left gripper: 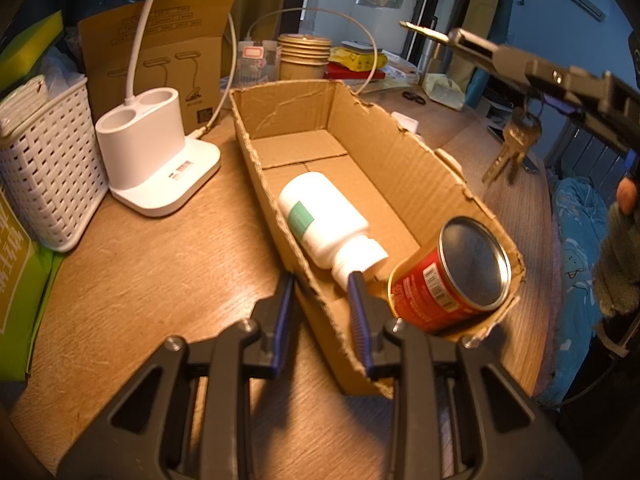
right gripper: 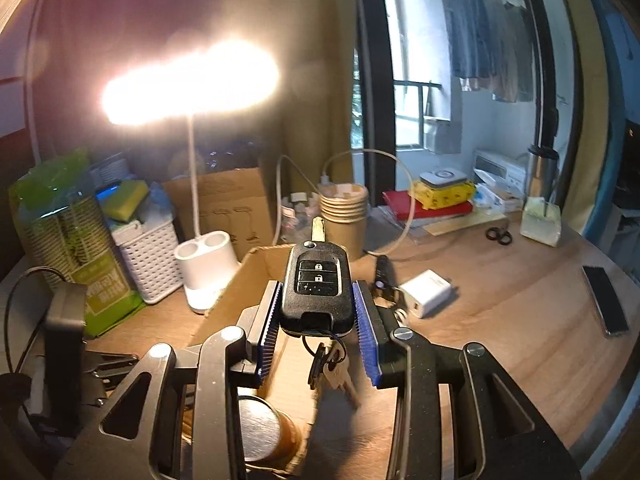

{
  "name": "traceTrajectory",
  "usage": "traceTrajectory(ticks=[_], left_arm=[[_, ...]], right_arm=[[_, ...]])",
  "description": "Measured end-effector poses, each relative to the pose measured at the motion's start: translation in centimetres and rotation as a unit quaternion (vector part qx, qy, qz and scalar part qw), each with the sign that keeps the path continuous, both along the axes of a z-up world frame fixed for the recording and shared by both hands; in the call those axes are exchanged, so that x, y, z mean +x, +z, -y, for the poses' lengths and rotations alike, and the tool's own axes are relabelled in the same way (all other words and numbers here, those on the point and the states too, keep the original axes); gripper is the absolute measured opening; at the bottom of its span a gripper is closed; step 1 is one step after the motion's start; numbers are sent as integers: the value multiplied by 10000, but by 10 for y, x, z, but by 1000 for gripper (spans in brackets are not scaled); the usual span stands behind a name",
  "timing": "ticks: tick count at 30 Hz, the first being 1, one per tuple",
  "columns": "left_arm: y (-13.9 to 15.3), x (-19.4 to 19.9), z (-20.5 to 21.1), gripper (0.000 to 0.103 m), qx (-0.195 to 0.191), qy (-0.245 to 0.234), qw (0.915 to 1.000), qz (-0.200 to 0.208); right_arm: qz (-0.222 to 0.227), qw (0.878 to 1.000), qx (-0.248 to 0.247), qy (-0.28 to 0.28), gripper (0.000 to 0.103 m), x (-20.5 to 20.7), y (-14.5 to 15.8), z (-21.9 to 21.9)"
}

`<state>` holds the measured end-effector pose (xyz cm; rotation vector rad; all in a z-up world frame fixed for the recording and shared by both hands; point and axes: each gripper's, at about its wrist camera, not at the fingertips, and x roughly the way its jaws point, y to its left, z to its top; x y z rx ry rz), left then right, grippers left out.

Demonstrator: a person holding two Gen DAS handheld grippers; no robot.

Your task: Organize rigid objects

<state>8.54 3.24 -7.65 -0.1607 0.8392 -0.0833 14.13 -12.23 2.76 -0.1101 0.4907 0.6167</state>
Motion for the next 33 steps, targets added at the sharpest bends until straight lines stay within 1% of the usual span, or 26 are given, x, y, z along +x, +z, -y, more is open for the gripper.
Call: traceTrajectory(ticks=[4,9,17,28,33], left_arm=[[0,-1,0,29,-1,0,10000,0],[0,0,0,29,-1,0,10000,1],[0,-1,0,29,-3,1,10000,1],[0,-1,0,29,-3,2,10000,1],[0,-1,0,29,-2,3,10000,2]], right_arm=[[85,9998,-13,194,37,-4,3,-12],[34,9990,-119,424,37,-7,-3,-30],[-414,9964,-573,476,37,7,-37,-48],[-805,9922,-824,471,37,17,-67,-52],[-898,9910,-868,480,37,18,-73,-52]])
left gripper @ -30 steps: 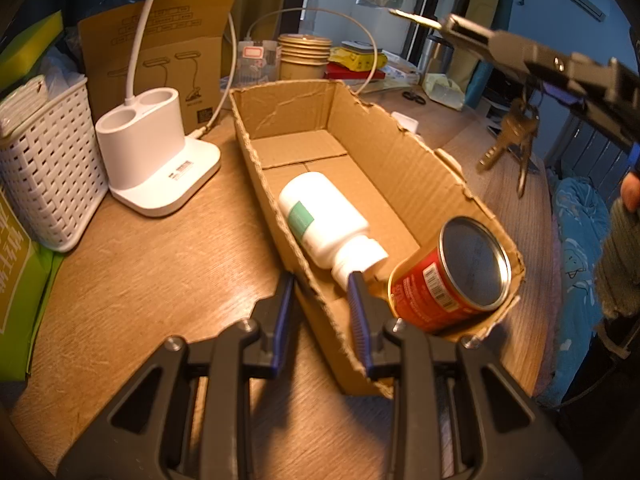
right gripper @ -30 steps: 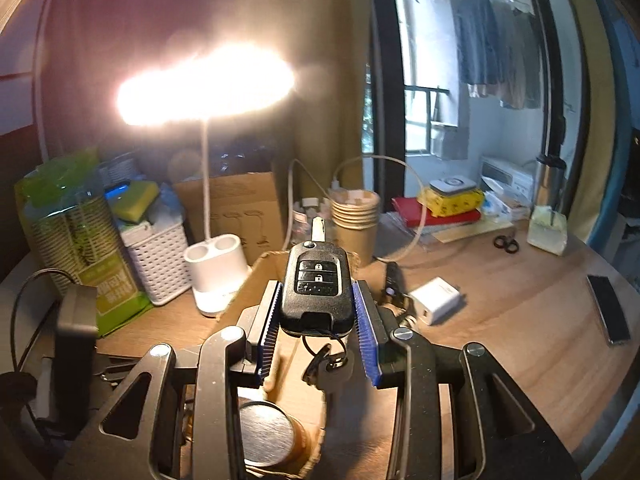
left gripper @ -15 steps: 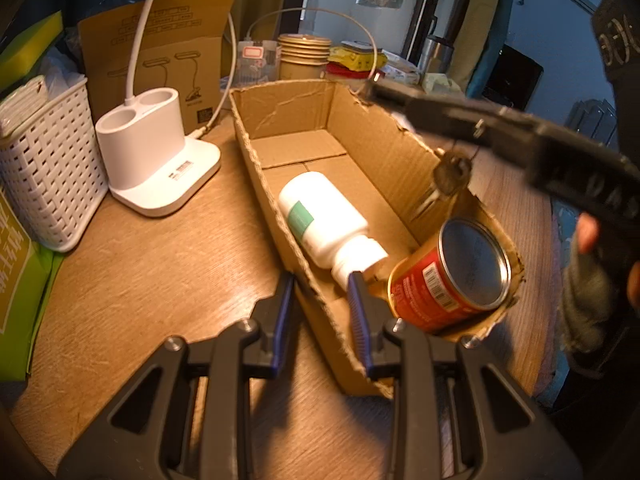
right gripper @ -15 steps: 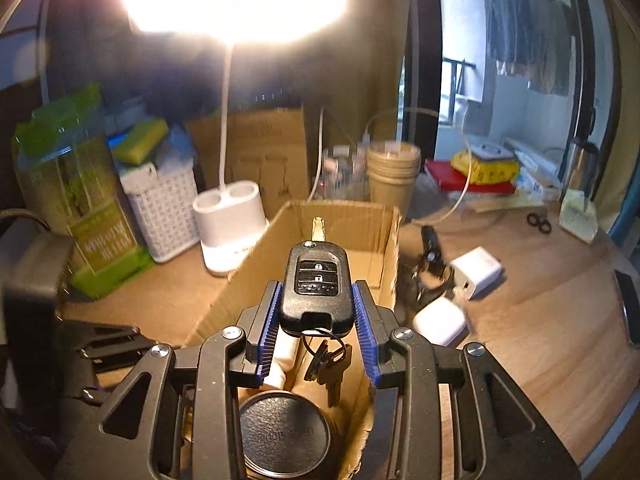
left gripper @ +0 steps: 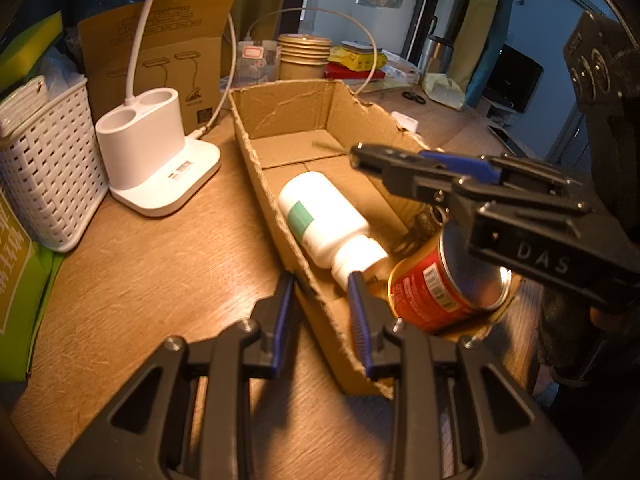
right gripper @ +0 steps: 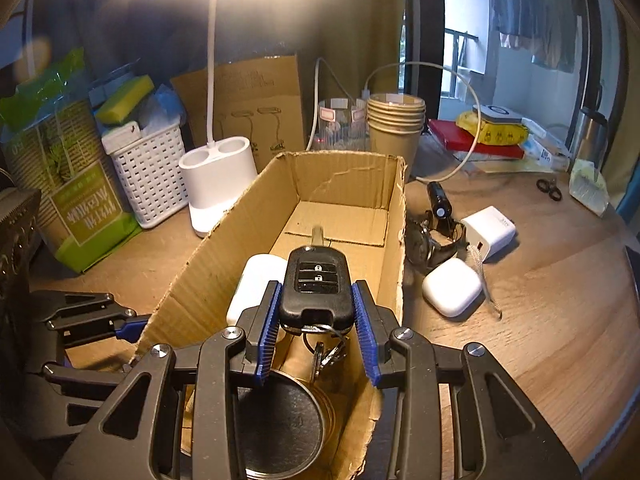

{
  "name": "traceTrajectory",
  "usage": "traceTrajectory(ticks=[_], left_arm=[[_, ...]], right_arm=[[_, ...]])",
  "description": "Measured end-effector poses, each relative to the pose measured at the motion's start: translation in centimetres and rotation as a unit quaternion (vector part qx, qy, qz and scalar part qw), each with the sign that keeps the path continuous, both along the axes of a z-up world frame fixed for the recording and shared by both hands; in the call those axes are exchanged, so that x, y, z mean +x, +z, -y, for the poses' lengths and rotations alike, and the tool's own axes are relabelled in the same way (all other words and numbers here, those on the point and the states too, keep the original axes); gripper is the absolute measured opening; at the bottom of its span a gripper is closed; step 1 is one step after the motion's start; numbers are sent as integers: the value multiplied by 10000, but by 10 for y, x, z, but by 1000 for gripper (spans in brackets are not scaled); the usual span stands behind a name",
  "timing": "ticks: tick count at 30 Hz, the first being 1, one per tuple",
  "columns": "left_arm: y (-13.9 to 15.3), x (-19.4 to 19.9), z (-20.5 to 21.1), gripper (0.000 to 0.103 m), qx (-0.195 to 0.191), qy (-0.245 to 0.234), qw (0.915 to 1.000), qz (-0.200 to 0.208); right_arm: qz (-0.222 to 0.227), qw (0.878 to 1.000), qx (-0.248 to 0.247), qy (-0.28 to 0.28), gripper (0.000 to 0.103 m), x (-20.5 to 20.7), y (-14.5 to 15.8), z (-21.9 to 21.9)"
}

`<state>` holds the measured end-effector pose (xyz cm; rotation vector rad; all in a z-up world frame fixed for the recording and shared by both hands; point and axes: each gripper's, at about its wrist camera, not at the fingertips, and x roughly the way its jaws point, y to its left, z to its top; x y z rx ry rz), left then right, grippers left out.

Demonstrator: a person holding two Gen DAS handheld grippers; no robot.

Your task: Organize rigid objects

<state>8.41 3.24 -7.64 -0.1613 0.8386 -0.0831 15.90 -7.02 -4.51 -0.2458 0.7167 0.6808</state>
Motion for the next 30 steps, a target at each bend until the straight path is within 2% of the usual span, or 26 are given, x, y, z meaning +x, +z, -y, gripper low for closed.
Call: traceTrajectory(ticks=[11,30], left_arm=[[0,1,0,29,1,-4,10000,1],[1,2,-2,30,-1,4,10000,4]], right_arm=[[-160,9999,-14,-12,37,2,-6,3],[-18,9997,177,-162,40,2,10,17]])
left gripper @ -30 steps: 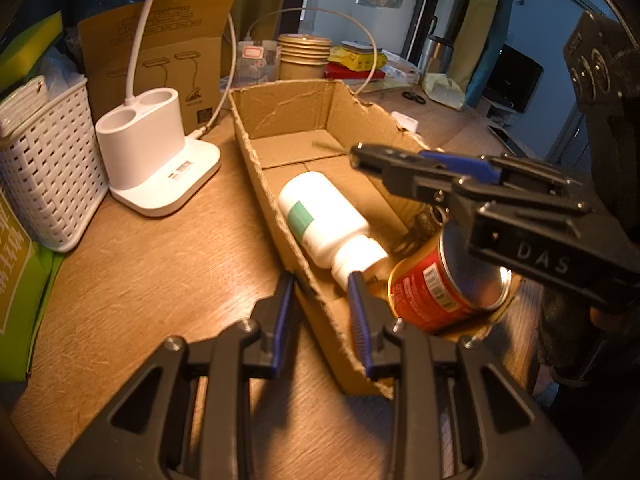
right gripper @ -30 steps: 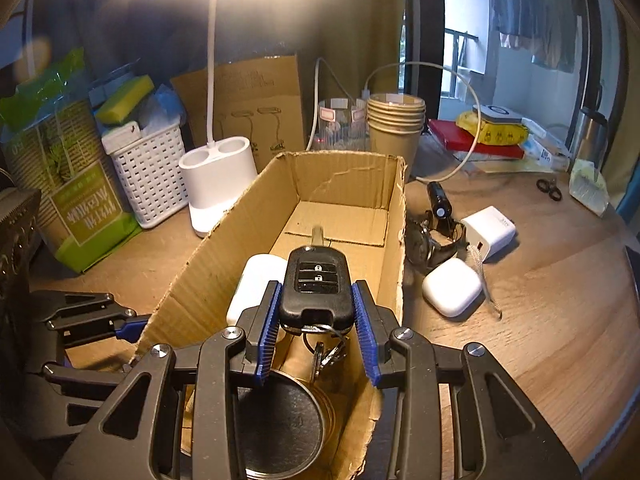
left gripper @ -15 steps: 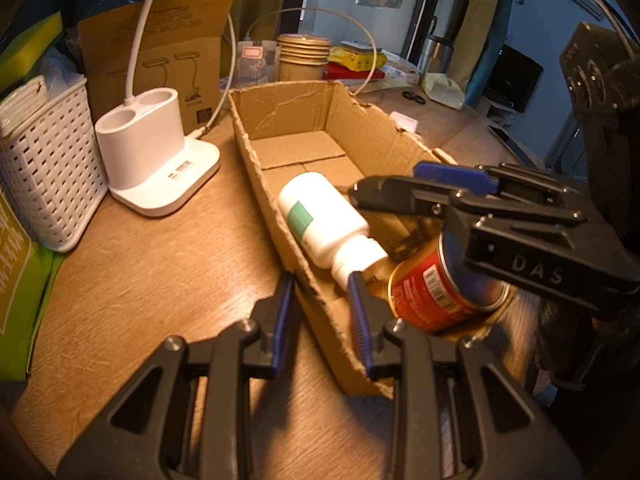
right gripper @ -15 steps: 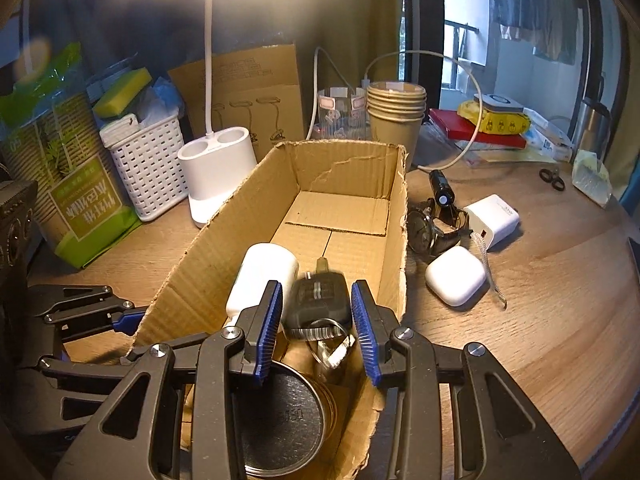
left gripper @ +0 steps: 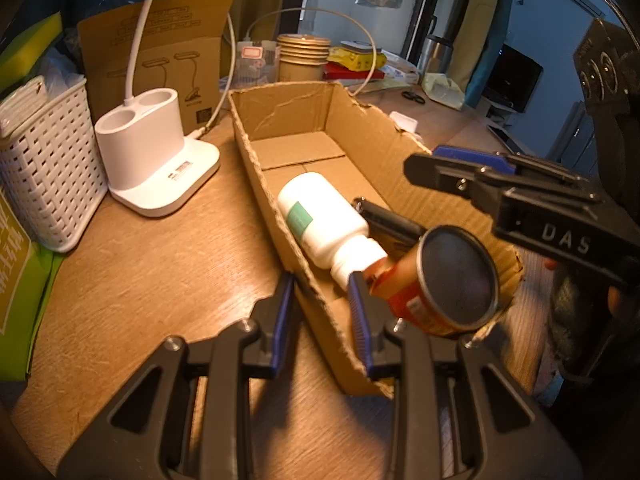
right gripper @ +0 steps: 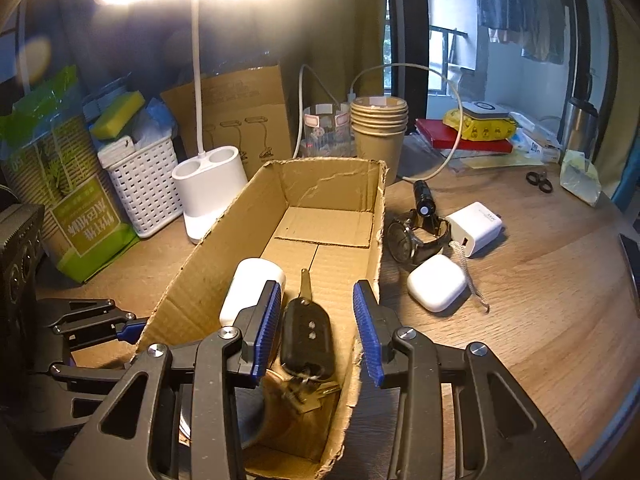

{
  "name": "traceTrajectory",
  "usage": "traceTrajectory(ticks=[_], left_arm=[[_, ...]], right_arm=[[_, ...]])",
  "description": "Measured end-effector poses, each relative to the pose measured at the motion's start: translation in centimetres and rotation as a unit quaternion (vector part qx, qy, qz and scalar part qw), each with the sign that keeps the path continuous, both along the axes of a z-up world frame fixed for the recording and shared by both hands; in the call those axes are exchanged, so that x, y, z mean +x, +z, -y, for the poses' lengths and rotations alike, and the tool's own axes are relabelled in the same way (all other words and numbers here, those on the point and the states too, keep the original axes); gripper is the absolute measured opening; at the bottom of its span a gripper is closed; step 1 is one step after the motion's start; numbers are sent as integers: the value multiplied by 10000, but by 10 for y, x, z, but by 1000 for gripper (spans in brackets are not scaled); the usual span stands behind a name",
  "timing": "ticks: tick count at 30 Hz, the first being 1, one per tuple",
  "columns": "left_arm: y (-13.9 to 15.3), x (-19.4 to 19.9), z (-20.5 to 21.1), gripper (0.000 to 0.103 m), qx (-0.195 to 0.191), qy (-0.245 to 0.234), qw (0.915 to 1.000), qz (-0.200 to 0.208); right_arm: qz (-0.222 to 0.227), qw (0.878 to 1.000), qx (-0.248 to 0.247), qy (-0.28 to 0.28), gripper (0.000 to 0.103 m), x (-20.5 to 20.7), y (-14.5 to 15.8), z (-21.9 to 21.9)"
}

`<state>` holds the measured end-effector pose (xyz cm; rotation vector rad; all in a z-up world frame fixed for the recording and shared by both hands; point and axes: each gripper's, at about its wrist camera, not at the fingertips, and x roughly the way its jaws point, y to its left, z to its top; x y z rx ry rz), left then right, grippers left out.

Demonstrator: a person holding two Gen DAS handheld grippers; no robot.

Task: Organize rigid objects
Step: 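Open the right gripper and withdraw it from the box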

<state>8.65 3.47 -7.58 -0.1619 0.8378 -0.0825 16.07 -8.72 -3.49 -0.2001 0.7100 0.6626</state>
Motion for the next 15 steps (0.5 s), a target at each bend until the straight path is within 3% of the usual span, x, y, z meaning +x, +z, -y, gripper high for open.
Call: traceTrajectory(ticks=[15], left_arm=[[0,-1,1,30,2,6,10000,6]], right_arm=[[244,9990,203,-302,41,1,18,23]])
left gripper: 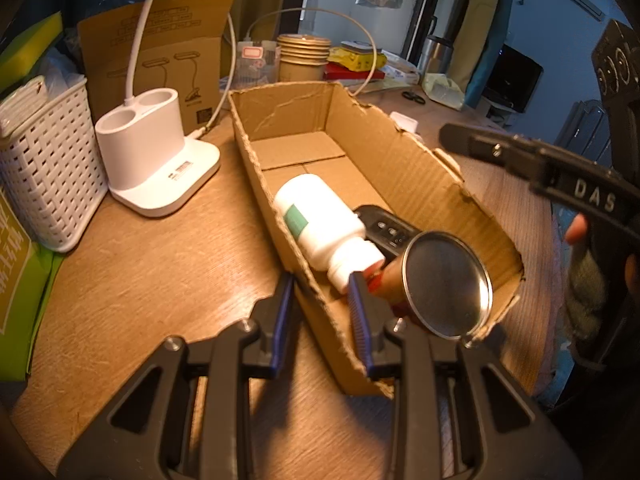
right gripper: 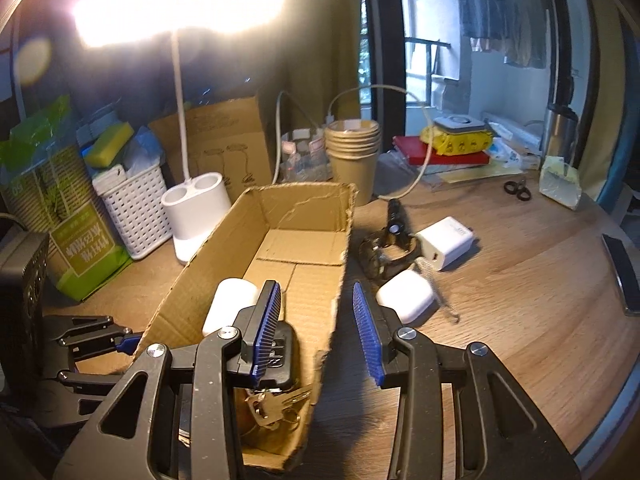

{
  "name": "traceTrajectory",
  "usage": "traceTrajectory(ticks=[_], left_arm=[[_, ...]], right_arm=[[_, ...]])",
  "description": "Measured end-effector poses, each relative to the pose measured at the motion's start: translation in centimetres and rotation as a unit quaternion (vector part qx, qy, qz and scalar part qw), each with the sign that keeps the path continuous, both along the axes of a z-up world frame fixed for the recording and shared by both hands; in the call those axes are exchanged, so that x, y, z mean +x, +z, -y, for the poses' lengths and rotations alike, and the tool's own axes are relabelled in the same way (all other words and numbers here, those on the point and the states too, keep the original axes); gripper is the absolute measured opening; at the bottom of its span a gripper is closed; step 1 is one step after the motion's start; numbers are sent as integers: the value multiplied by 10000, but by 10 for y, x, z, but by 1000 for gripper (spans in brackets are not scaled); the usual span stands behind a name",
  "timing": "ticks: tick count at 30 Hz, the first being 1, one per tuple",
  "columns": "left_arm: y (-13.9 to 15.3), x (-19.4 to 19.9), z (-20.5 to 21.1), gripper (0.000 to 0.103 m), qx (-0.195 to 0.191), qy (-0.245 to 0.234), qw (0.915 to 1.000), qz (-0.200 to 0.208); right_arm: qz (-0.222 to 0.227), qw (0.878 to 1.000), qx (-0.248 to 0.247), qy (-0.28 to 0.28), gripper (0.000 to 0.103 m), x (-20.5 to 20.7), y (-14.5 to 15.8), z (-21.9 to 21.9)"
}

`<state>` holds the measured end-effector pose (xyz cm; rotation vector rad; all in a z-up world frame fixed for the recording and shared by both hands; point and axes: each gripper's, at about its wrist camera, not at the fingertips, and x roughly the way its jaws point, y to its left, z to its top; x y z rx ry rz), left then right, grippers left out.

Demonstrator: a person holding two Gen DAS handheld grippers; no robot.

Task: Organize rigid objects
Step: 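Open the right gripper and withdraw it from the box, then move the right gripper to the white earbud case and close on it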

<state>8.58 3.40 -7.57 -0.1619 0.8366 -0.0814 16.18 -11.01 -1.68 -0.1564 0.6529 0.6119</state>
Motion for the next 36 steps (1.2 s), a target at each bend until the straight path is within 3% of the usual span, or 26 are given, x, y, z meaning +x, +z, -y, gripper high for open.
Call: traceTrajectory(ticks=[8,10,13,22,36], left_arm=[[0,0,0,30,0,1,10000,0],[0,0,0,30,0,1,10000,1],[0,0,0,30,0,1,10000,1],[0,0,0,30,0,1,10000,1],[0,0,0,30,0,3,10000,2]], right_arm=[[79,9988,141,-452,49,13,5,26],[77,9983,161,-551,57,16,4,31],[114,9975,173,-673,60,21,2,36],[173,9952,152,-948,61,36,-3,45],[-126,9935,51,-1127,61,60,-25,49]])
